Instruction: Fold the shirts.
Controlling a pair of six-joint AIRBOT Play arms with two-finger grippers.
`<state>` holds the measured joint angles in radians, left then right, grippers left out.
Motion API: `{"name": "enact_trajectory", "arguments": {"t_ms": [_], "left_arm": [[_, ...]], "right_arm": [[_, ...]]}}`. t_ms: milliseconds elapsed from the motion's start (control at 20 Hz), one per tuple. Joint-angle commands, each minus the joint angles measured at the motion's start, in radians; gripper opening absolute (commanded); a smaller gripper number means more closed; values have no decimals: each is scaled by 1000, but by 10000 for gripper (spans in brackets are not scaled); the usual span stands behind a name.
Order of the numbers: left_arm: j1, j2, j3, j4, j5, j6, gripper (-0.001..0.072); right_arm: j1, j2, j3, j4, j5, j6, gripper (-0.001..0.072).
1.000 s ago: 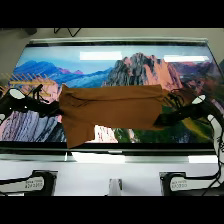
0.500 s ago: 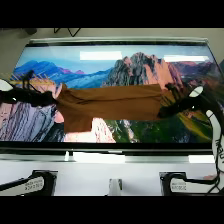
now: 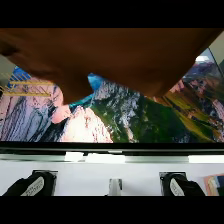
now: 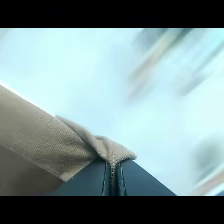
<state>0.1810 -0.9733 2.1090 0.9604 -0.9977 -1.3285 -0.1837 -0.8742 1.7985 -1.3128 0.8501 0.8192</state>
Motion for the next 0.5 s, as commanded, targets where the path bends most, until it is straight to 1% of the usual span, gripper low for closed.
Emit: {"name": "enact_trajectory", "arguments": {"t_ms": [0, 150, 250, 450], "left_arm": [[0, 185, -4, 23, 108, -5, 36], [0, 263, -114, 98, 80, -57, 36], [0, 259, -108, 117, 30, -56, 35], [0, 229, -109, 126, -50, -56, 35]], "right_arm": [[0, 200, 73, -126, -13, 95, 21], [0, 230, 74, -185, 108, 98, 22], [0, 230, 74, -193, 148, 98, 22], [0, 203, 74, -206, 181, 99, 21]]}}
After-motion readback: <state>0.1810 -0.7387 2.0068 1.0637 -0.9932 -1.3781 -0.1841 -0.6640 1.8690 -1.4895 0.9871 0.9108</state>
